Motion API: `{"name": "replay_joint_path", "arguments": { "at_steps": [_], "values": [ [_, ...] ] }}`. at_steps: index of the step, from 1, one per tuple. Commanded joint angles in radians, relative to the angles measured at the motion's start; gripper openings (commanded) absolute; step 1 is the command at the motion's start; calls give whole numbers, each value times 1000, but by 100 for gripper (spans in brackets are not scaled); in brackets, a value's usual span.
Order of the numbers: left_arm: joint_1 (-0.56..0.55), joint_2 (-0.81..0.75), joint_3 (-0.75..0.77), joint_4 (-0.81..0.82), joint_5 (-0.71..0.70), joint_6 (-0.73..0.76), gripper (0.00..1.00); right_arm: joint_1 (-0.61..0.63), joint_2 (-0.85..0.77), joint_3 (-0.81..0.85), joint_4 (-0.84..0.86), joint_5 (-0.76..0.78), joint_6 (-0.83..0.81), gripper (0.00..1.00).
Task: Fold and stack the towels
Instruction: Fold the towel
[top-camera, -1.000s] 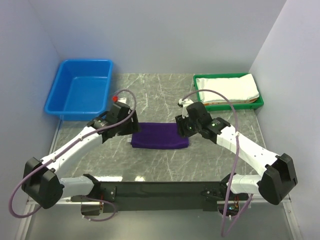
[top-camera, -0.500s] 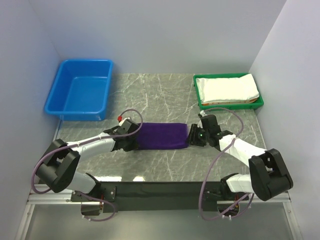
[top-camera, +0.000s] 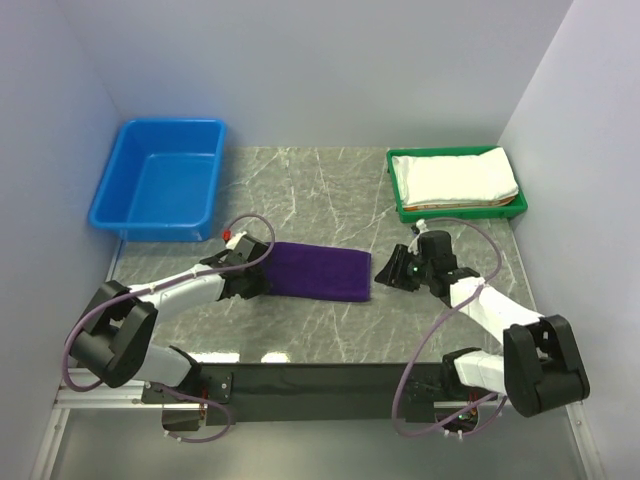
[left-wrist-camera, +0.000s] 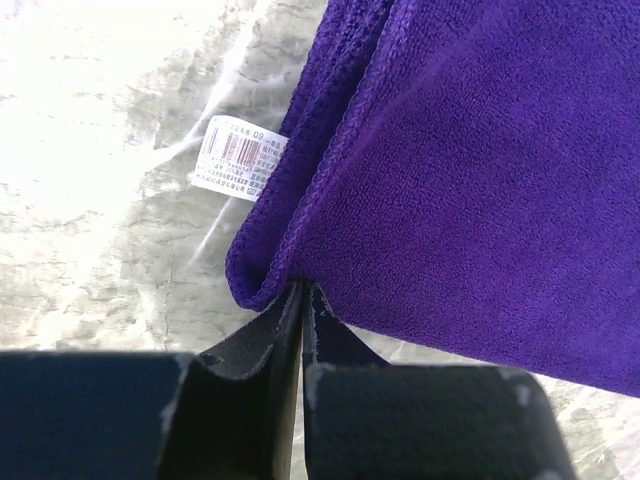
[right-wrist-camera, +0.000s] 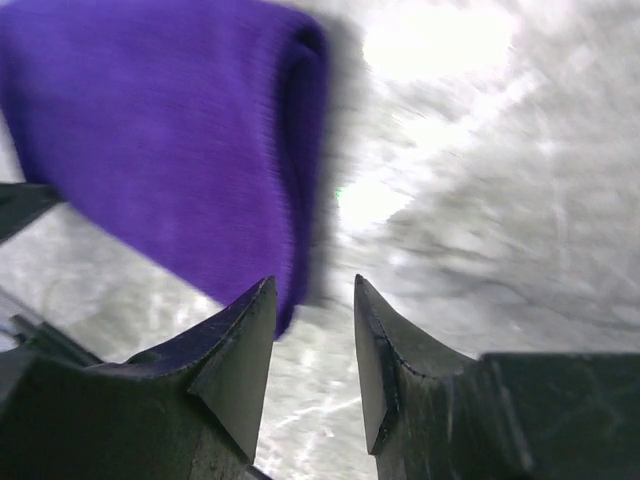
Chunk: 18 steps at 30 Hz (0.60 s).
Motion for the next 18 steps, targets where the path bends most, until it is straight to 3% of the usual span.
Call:
{"name": "replay_joint_path", "arguments": {
  "at_steps": [1,6,10,14,18],
  "values": [
    [5,-22,1,-33,-43,20,10,16,-50,63,96,-62,-3,43],
    [17,-35,-11,-42,-70,25,11,45,58,149,234,-113,52,43],
    [37,-42,-20,-38,-58,32,10,45,250,181,352,-119,97,43],
    [37,-57,-5,-59,-72,46,11,38,380,184,389,-93,109,43],
    [36,-80,15,-82,-81,63,13,28,408,167,394,-105,104,42]
  ]
}}
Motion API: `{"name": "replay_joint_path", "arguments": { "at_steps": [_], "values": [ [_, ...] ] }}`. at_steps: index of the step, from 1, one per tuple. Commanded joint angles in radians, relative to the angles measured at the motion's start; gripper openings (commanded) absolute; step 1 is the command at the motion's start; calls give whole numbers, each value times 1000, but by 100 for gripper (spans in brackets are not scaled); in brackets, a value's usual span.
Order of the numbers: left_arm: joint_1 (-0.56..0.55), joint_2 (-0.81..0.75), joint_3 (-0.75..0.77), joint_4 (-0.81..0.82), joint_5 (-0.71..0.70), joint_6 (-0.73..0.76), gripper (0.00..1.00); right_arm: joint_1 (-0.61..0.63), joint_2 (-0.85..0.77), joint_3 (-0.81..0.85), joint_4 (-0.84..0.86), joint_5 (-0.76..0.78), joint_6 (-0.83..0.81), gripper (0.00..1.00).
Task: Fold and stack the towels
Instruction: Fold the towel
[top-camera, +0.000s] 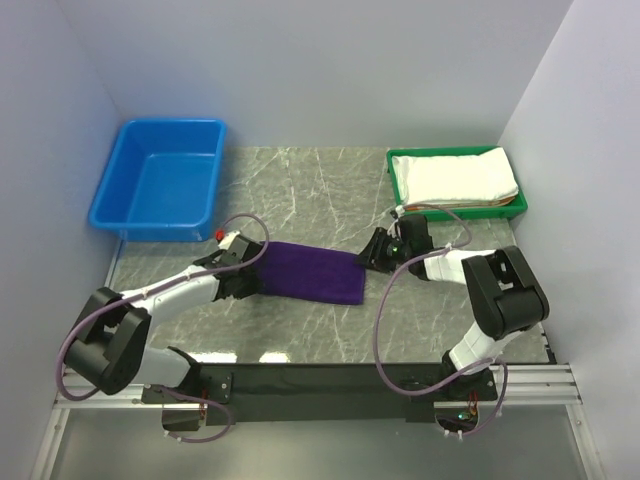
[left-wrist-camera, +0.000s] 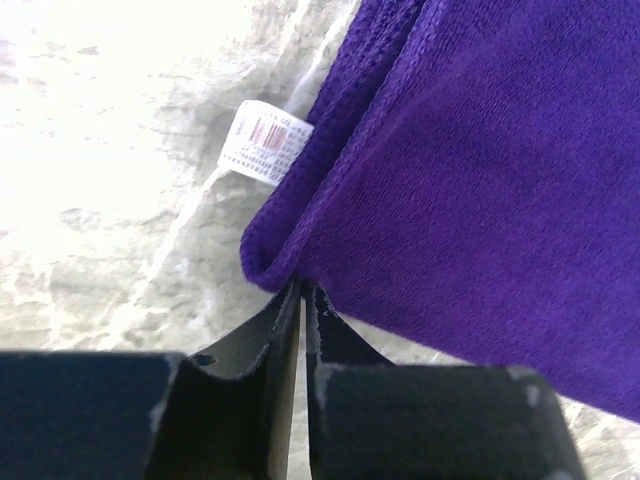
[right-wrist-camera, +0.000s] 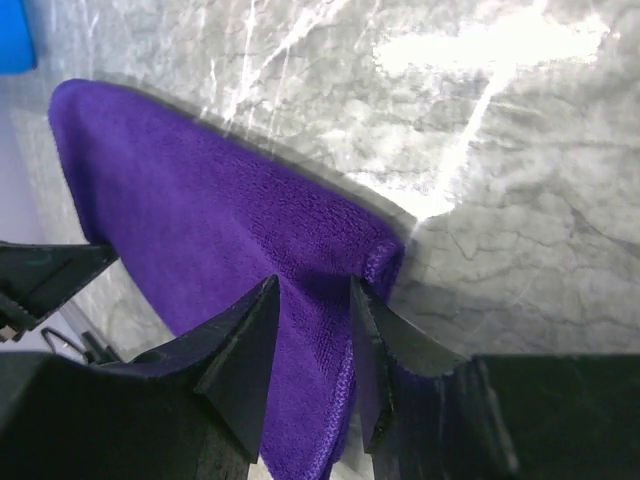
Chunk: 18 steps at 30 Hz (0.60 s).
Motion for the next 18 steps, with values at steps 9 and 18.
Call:
{"name": "replay_joint_path", "arguments": {
  "at_steps": [9,18],
  "values": [
    [-197,-131,179,-158,-123,124,61,-12,-340,57,-285,239,-183,45],
    [-491,169,538,-167,-226,272,84,-72,-589,-12,-482,564,-207,89]
  ]
}}
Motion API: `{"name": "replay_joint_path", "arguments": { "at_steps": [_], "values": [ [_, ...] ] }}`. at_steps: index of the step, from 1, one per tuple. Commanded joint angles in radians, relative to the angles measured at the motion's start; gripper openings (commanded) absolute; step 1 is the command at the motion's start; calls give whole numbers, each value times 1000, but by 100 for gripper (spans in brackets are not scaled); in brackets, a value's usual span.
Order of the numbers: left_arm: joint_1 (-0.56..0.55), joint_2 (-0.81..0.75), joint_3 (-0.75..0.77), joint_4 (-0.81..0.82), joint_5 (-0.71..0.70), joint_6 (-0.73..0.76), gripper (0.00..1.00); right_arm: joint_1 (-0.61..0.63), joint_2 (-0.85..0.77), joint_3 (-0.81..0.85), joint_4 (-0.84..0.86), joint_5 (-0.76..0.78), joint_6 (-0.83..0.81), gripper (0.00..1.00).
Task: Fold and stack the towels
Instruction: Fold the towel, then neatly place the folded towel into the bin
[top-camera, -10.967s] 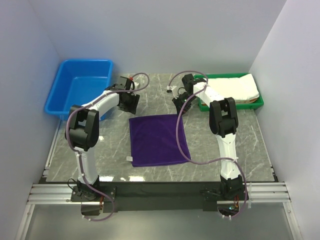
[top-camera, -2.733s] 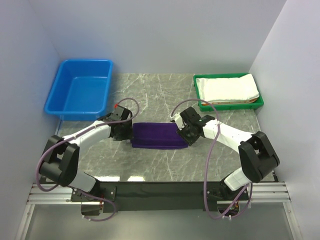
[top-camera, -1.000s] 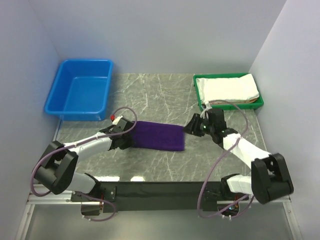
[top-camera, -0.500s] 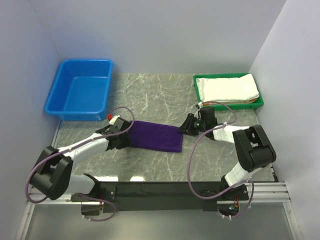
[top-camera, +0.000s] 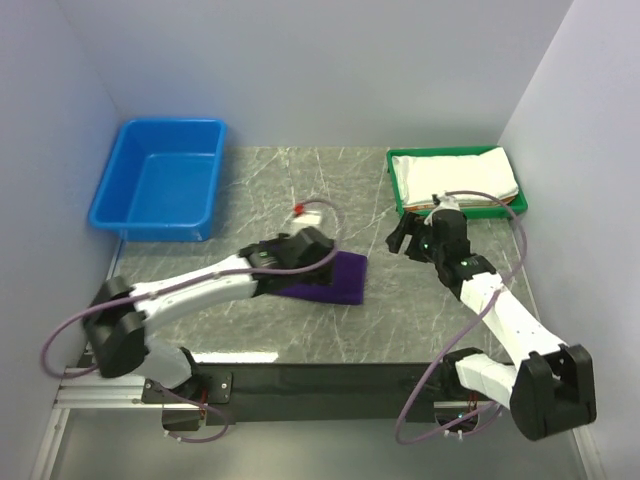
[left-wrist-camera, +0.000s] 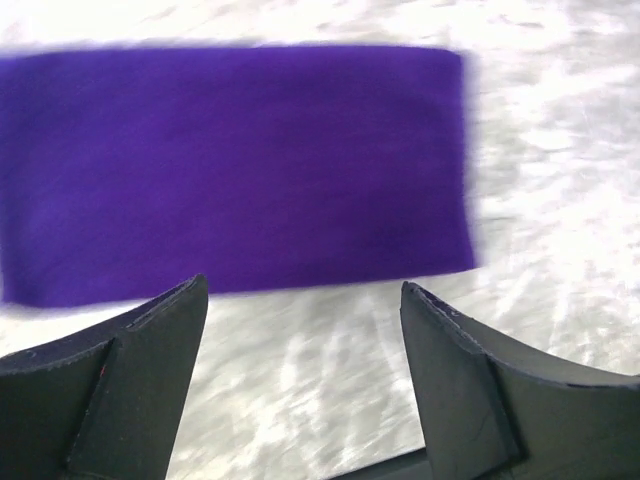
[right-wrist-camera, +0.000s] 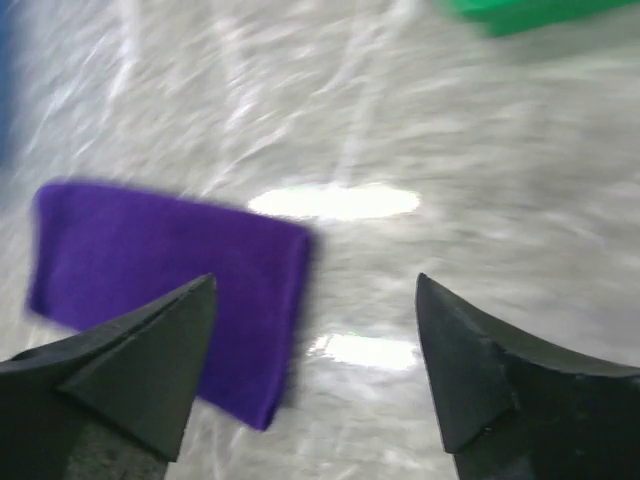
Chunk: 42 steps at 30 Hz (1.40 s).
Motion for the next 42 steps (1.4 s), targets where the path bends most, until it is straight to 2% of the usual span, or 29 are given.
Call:
{"name": "replay_joint_path", "arguments": {
  "at_steps": [1,5,9,13,20,25,30,32,33,34,36,40,42],
  "values": [
    [-84,158,170,-33,-75,97,84,-41,-60,-41,-111,194,-6,90],
    [-186,409,372,-90,-157,132,80,-67,-93,-83,-97,183,8,90],
    [-223,554,528,-114,-177,169,74,-82,-106,-117,-75,154,31,88],
    [-237,620,566,-98,-163,189,68,-98,-114,-143,-56,150,53,87],
    [-241,709,578,-81,-168,186,49,-116,-106,-164,-25,102,70,85],
    [-244,746,588,-79,-167,184,47,-121,-93,-178,-2,67,77,84],
    [-246,781,598,-93,-160,168,51,-122,-79,-192,20,35,83,84],
    [-246,804,604,-114,-164,151,46,-122,-70,-199,37,-4,96,84],
    [-246,809,600,-116,-175,131,39,-122,-62,-204,46,-16,102,84],
    [-246,810,595,-114,-177,123,24,-124,-59,-213,66,-34,117,84],
    [-244,812,583,-113,-181,115,19,-122,-45,-218,81,-77,129,84],
    [-237,780,569,-107,-197,108,1,-122,-14,-245,150,-172,192,84],
    [-227,748,531,-66,-186,111,1,-122,13,-262,211,-249,227,85]
  ]
}}
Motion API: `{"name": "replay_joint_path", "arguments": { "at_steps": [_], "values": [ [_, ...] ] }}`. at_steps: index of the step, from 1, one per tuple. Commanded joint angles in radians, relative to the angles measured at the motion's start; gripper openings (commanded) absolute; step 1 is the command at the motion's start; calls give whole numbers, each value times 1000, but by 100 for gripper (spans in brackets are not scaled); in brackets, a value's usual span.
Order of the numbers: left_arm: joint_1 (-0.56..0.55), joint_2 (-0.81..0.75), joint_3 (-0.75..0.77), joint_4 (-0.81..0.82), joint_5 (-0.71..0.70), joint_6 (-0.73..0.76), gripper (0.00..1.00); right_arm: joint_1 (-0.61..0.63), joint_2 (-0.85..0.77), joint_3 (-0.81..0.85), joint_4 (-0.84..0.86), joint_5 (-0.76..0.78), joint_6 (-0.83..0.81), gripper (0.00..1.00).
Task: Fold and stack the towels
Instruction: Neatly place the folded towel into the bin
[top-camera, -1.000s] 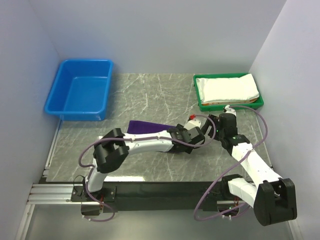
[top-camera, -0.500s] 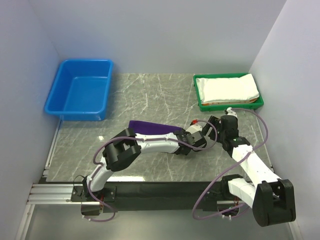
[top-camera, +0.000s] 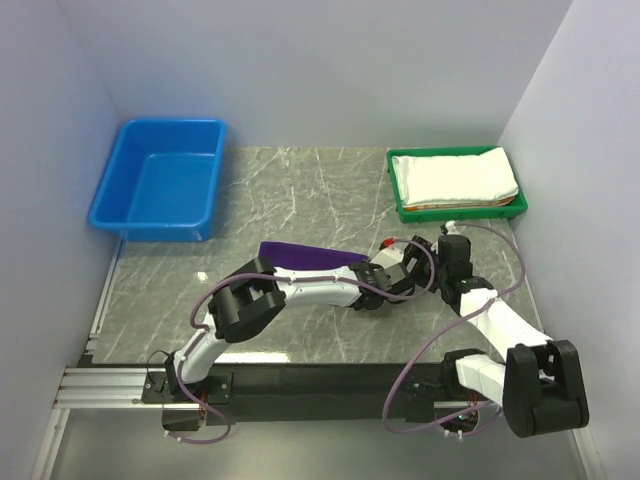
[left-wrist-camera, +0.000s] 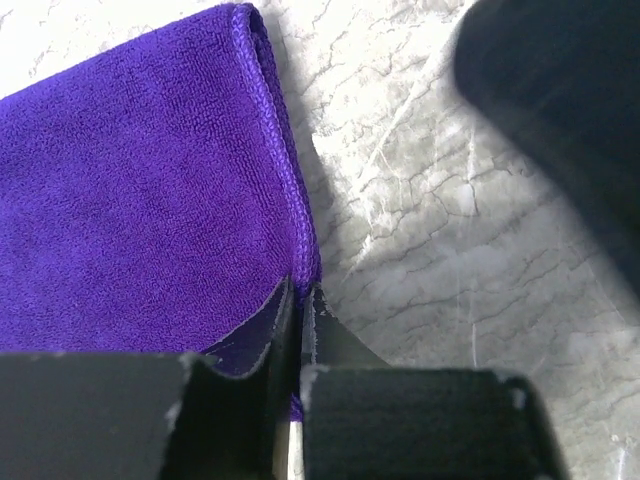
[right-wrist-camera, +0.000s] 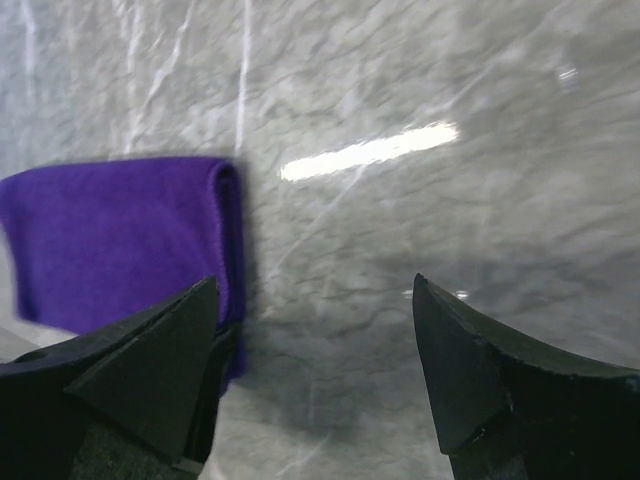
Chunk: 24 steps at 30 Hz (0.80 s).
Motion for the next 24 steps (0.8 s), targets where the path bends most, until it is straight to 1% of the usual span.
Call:
{"name": "replay_joint_path", "arguments": {
  "at_steps": [1,2,3,4,6,7,8,10,15,22,24],
  "values": [
    [16,-46,-57,31,32,-15,1,-6,43,-43,177,-161,112,85],
    [22,-85,-87,51,43,-15,1,-6,59,-51,204,-189,134,86],
    [25,-105,-100,67,52,-12,1,-6,95,-57,237,-250,157,86],
    [28,-141,-112,99,66,-10,1,-4,117,-72,308,-276,204,86],
    [34,-166,-133,114,87,-7,1,0,181,-83,371,-314,255,86],
    [36,-187,-137,125,93,-6,1,2,201,-94,441,-340,305,86],
    [36,-194,-141,130,102,-3,1,8,218,-98,475,-353,332,86],
    [36,-211,-146,139,109,4,1,31,263,-101,541,-355,396,86],
    [42,-223,-147,139,109,5,1,102,359,-68,572,-324,477,86],
    [45,-229,-156,156,119,4,1,161,513,-62,707,-298,599,86],
    [45,-228,-158,160,122,2,1,171,566,-52,733,-308,620,84]
  ]
}}
